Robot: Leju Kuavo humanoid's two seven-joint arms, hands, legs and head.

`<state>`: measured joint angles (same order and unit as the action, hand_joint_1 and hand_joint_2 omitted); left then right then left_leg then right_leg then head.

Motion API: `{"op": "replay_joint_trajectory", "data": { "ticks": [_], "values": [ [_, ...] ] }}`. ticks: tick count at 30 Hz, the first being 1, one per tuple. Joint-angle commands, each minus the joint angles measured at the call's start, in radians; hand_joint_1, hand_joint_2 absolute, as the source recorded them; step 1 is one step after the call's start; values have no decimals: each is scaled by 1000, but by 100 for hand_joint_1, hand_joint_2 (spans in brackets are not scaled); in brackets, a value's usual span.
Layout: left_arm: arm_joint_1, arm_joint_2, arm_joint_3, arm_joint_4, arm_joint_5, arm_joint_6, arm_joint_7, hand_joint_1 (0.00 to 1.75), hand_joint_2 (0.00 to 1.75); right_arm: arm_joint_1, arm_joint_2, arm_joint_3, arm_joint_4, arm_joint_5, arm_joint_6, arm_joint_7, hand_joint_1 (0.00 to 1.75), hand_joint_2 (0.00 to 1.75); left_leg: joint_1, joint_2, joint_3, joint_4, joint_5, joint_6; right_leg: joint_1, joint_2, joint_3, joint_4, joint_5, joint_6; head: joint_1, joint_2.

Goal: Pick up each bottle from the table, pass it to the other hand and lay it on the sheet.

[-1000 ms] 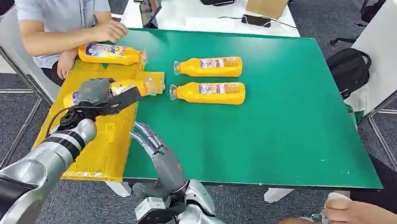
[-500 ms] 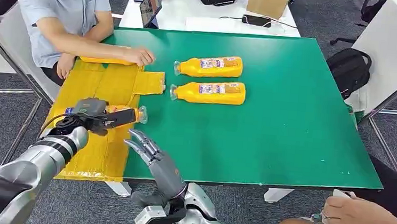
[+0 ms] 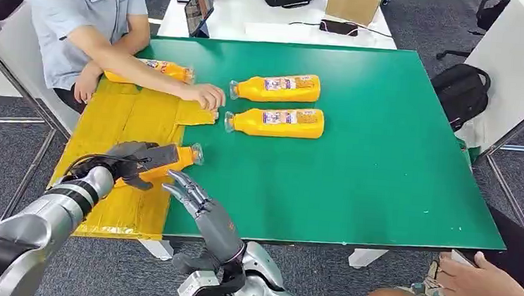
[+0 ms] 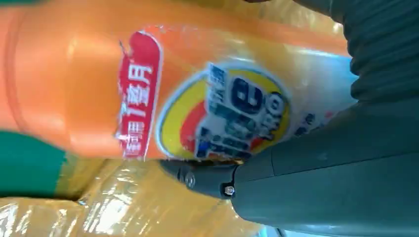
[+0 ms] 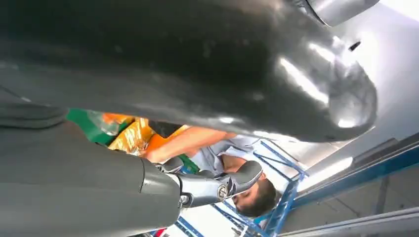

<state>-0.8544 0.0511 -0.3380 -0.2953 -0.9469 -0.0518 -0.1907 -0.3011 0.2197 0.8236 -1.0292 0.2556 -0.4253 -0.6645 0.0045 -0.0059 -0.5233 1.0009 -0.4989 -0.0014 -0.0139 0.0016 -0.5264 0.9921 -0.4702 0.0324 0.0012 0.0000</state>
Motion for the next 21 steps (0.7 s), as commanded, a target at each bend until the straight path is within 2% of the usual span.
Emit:
{"op": "replay_joint_trajectory", "data": {
  "ticks": [1,9,12,14,16,18,19,21],
  "values": [
    [-9,-17,133,53,91,-88,-39,0,175,-57,-44,67,4,-14,-21,-34,0,0,1,1,-1,1,1,0,1,1,-1,0,1,-1,0,0],
    [-9,-17,133,53,91,-88,-39,0,175,-57,-44,67,4,-14,-21,-34,0,0,1,1,-1,0,1,0,1,0,0,-1,2,-1,0,0],
    [-9,-16,160,38,122,-95,-85,0,175,-63,-47,73,13,-21,-26,-34,0,0,1,1,-1,0,2,0,1,0,0,-1,2,-1,0,0],
    [-6,-20,207,23,173,-88,-128,0,175,-62,-51,81,7,-22,-35,-34,0,0,0,0,0,0,1,0,0,0,0,0,1,-1,0,0],
    [9,-45,341,-8,316,-67,-196,0,175,-53,-55,81,-7,-21,-57,-34,0,0,1,1,-2,1,2,0,1,0,-1,-1,2,-1,0,0],
    [30,-93,473,-41,458,-64,-171,0,175,-36,-54,74,-18,-9,-105,-34,0,0,1,-1,-1,0,2,0,1,-2,0,-1,1,-1,0,0],
    [72,-133,529,-103,536,-64,-232,0,175,-24,-63,81,-36,-1,-137,-34,0,175,0,-1,-1,0,1,0,1,-2,0,0,1,-1,0,0],
    [163,-189,548,-218,624,-64,-262,0,175,1,-72,77,-54,-12,-158,-34,0,175,1,-4,-2,0,2,0,2,-5,1,-2,1,-1,0,0]
  ]
}}
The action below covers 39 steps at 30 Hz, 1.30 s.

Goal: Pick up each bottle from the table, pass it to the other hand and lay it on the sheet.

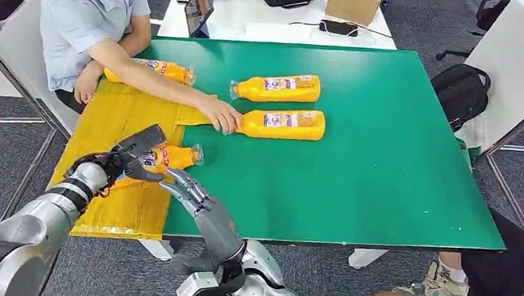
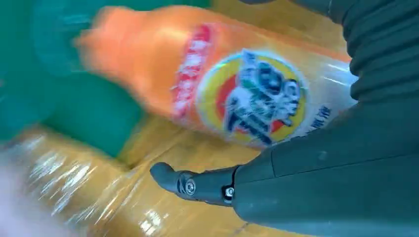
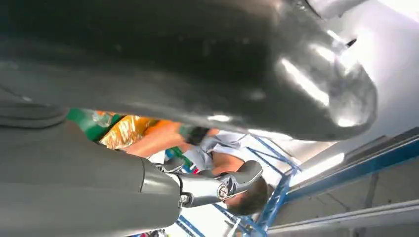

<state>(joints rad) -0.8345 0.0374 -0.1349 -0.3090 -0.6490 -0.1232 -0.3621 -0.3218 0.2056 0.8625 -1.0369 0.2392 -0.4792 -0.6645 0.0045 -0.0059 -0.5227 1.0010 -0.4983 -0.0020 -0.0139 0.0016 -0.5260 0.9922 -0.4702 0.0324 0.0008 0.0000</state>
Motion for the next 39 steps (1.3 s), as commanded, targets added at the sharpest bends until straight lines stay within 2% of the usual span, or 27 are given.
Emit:
{"op": "replay_joint_trajectory", "data": {
  "ticks": [1,2,3,5,7,9,11,15,17,19,20,22,23,24,27,30,32,39],
  "values": [
    [189,-196,341,-268,343,42,-134,0,175,31,-63,37,-52,7,-108,-34,0,175,2,-5,-2,-1,2,1,2,-6,2,-4,2,-1,0,0],
    [266,-230,326,-386,373,77,-188,0,175,47,-70,32,-60,13,-115,-34,0,175,-1,-4,2,-3,1,1,-1,-4,3,-4,0,0,0,0],
    [364,-262,293,-556,475,77,-130,0,175,63,-80,23,-70,23,-114,-34,0,175,-1,-4,2,-4,2,1,-1,-5,4,-6,1,0,0,0],
    [457,-289,239,-722,605,88,-126,0,175,74,-92,23,-82,27,-115,-34,0,175,-2,-3,1,-2,1,1,-2,-4,3,-4,0,0,0,0],
    [503,-292,194,-808,686,97,-125,0,175,76,-98,25,-90,50,-145,-34,0,175,-1,-1,0,-1,0,1,-1,-2,1,-3,0,0,0,0],
    [503,-292,194,-808,686,97,-125,0,175,76,-98,25,-90,50,-145,-34,0,175,-1,0,-2,1,-1,1,-1,0,-1,-2,0,-1,0,0],
    [556,-263,115,-933,760,148,-158,0,175,91,-113,1,-137,105,-219,-34,0,175,-1,1,-4,1,-1,1,0,0,-3,-1,1,-1,0,0],
    [556,-263,115,-933,760,148,-158,0,175,91,-113,1,-137,105,-219,-34,0,175,0,1,-5,1,0,0,0,0,-4,-1,1,-2,0,0],
    [591,-256,103,-1009,822,165,-184,0,175,152,-98,-115,-230,208,-219,-34,0,175,0,-1,-5,1,0,0,0,-2,-4,-1,1,-2,0,0],
    [673,-260,107,-1158,872,192,-213,0,175,241,-65,-305,-298,388,-219,-34,0,175,0,-1,-5,1,0,1,-1,-1,-4,0,0,-1,0,0],
    [734,-259,113,-1250,845,232,-251,0,175,251,-69,-366,-259,398,-219,-12,0,175,1,0,-5,2,-1,0,1,0,-5,0,1,-2,0,0],
    [843,-262,122,-1378,743,330,-291,0,175,237,-117,-442,-197,503,-219,148,0,175,0,3,-1,-1,-1,1,0,2,-2,-2,0,-1,0,0],
    [878,-264,123,-1412,740,333,-291,0,175,226,-130,-470,-161,473,-219,110,0,175,0,2,-1,-1,-1,1,0,2,-1,-2,0,0,0,0],
    [884,-264,122,-1416,738,334,-291,0,175,220,-131,-480,-144,462,-219,89,0,175,0,3,0,-1,-1,1,0,3,-1,-3,1,-1,-1,0],
    [909,-271,92,-1427,621,426,-316,0,175,158,-116,-610,-15,586,-219,221,0,175,0,0,-2,0,0,1,0,-1,-1,-3,1,0,0,0],
    [899,-266,60,-1406,610,441,-302,0,175,65,-128,-668,118,663,-219,288,0,175,0,1,-4,0,1,1,0,1,-3,-3,3,-1,0,0],
    [886,-265,56,-1393,607,452,-294,0,175,17,-123,-676,185,706,-219,330,0,175,-1,-1,-5,0,1,1,0,-1,-3,-3,3,-1,0,0],
    [875,-262,53,-1390,605,453,-285,0,175,-20,-110,-684,233,780,-214,395,0,175,-1,0,-5,1,3,3,-1,0,-4,-2,5,2,0,0]
  ]
}}
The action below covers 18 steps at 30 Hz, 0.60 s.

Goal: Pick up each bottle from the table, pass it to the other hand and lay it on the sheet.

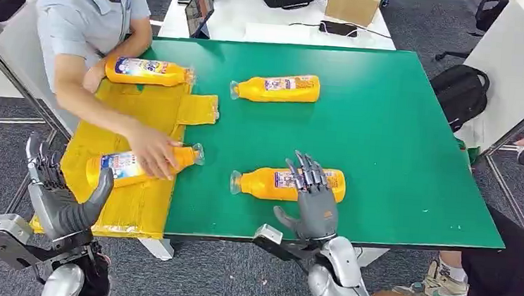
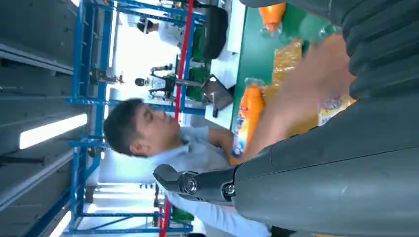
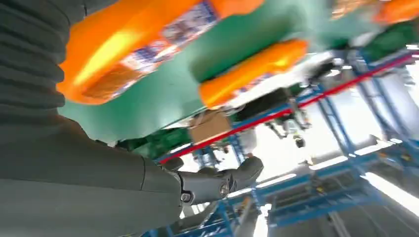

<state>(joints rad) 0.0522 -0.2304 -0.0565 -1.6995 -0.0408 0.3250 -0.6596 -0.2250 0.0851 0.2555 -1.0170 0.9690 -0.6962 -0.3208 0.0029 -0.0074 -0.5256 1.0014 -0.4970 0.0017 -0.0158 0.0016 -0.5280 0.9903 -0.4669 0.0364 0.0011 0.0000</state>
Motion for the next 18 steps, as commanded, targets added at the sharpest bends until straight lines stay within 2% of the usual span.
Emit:
{"op": "replay_joint_trajectory", "data": {
  "ticks": [1,5,13,18],
  "values": [
    [-17,6,-28,5,-1,0,17,0,175,-131,11,-82,236,34,12,56,0,175,1,1,-1,0,1,0,1,1,-2,0,1,-1,-1,0],
    [-39,7,-34,38,76,-67,76,0,175,-207,3,-84,385,23,43,79,0,175,0,1,0,0,1,0,1,1,-1,0,1,-1,-1,0],
    [-48,4,-34,53,77,-66,76,0,175,-222,3,-86,414,21,39,82,0,175,0,0,-1,0,1,0,1,0,-1,0,1,-1,0,0],
    [-73,11,-29,72,93,-77,89,0,175,-281,10,-71,524,43,128,157,0,175,1,1,-1,1,2,-1,1,0,-2,0,2,-2,-1,0]
  ]
}}
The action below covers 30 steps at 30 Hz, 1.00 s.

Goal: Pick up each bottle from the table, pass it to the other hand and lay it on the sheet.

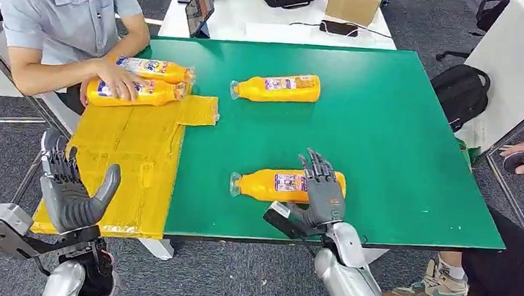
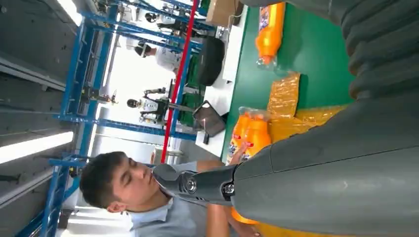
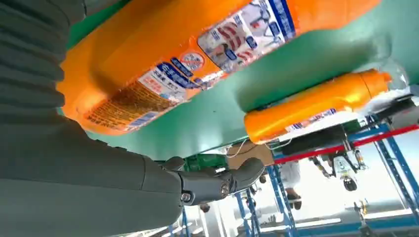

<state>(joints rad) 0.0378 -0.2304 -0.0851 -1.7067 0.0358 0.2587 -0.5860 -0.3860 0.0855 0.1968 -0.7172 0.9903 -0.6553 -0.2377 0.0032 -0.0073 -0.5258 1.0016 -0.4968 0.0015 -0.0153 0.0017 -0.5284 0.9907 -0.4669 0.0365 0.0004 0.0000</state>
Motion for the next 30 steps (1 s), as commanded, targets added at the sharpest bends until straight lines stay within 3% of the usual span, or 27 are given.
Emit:
{"op": "replay_joint_trajectory", "data": {
  "ticks": [1,7,9,14,18,27,28,29,30],
  "values": [
    [-61,12,0,82,19,-11,20,0,175,-126,9,-10,235,26,94,84,0,175,0,1,-1,0,1,0,0,0,-1,0,2,-1,0,0],
    [-65,17,6,96,92,-75,105,0,175,-164,-4,29,267,106,140,223,0,175,0,1,-2,0,1,0,1,0,-2,0,2,-1,0,0],
    [-54,27,7,127,266,-205,276,0,175,-167,-15,52,256,145,184,284,0,175,1,2,-1,0,2,0,1,1,-1,-1,2,-1,0,0],
    [-62,17,21,163,169,-171,231,0,175,-167,-30,82,234,217,213,377,0,175,1,0,-1,-1,2,0,1,-1,0,-2,2,-2,0,0],
    [-66,9,47,163,166,-172,263,0,175,-200,-38,94,237,258,318,434,0,175,0,0,-2,0,2,0,0,-1,-1,0,2,-1,0,0],
    [-72,12,59,176,166,-183,268,0,175,-241,-28,99,260,254,398,427,5,175,1,1,0,0,3,0,1,-1,1,-1,3,-1,0,0],
    [-78,15,58,181,161,-189,267,0,175,-248,-28,98,264,242,418,411,145,175,1,0,0,0,3,0,1,-1,0,-1,3,-2,0,0],
    [-84,17,57,188,158,-194,267,0,175,-259,-29,100,279,236,438,407,175,175,1,0,-1,1,3,0,1,-2,0,-1,3,-2,0,0],
    [-92,20,55,198,156,-201,268,0,175,-271,-32,106,296,230,470,405,175,175,0,0,1,0,2,0,0,-1,1,0,2,-1,0,0]
  ]
}}
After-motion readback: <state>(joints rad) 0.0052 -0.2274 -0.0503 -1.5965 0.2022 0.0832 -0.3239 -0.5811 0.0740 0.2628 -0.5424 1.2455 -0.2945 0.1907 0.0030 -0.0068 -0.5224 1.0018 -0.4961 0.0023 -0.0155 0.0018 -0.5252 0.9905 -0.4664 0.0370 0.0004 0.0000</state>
